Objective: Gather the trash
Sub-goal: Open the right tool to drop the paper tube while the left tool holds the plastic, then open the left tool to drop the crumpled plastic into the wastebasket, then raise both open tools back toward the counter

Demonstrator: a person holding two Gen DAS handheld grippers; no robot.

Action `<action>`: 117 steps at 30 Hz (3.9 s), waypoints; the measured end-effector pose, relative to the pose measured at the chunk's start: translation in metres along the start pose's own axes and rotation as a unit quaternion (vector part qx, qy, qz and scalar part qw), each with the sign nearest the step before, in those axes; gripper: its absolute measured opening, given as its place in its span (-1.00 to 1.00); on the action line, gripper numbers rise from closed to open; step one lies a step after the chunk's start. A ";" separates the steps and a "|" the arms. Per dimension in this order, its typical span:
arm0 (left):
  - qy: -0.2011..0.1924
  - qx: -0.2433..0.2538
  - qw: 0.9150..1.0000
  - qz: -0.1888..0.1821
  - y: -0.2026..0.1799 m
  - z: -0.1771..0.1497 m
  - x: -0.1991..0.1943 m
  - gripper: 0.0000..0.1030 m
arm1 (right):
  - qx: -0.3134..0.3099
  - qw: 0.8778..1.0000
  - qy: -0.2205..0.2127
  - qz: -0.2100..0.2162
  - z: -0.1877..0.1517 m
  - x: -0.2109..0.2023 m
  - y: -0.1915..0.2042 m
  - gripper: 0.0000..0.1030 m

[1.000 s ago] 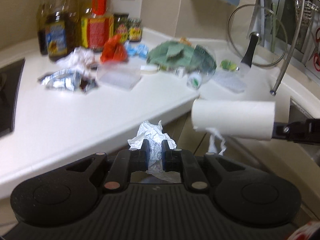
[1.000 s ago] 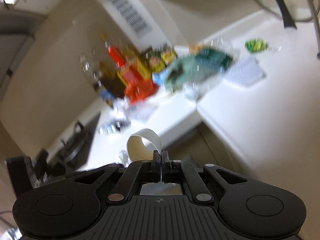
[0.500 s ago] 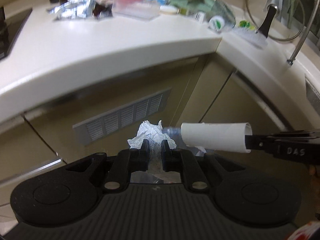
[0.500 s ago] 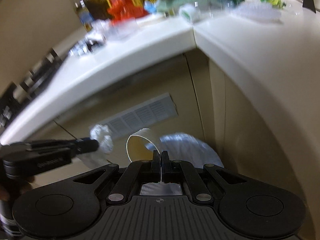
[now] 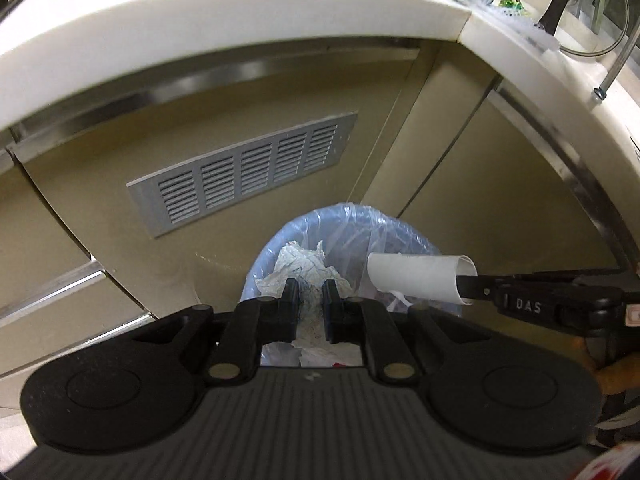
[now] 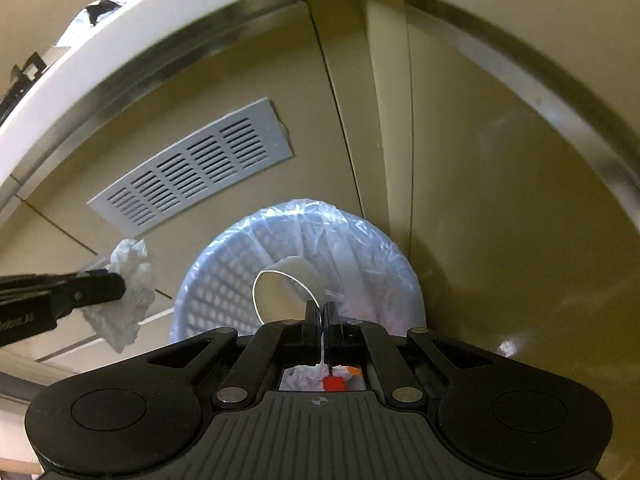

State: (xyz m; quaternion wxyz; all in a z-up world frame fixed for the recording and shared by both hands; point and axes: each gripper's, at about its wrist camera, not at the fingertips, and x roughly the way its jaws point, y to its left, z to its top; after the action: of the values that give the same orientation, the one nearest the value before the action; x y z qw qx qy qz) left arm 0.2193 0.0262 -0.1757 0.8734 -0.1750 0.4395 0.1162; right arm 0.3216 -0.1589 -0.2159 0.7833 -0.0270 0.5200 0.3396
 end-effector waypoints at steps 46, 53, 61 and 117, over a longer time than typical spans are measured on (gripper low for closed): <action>0.056 -0.010 0.998 -0.005 -0.021 -0.009 0.046 -0.36 | 0.015 1.000 0.027 -0.005 0.006 0.011 -0.004 0.06; 0.051 -0.016 0.999 0.005 -0.020 -0.010 0.034 -0.36 | 0.014 0.999 0.033 0.005 0.005 0.004 -0.002 0.10; 0.025 -0.029 0.999 0.018 -0.019 -0.007 0.001 -0.36 | 0.007 0.999 0.038 0.038 0.011 -0.014 0.010 0.12; -0.195 -0.026 0.976 0.099 0.045 0.216 -0.070 0.51 | 0.077 0.979 -0.180 0.048 0.155 -0.117 0.029 0.24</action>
State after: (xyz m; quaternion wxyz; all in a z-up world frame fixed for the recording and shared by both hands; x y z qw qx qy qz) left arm 0.3187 0.1519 -0.0091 0.9217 -0.1271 0.2729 0.2447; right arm 0.4021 -0.1337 -0.0382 0.8468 0.1195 0.3955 0.3349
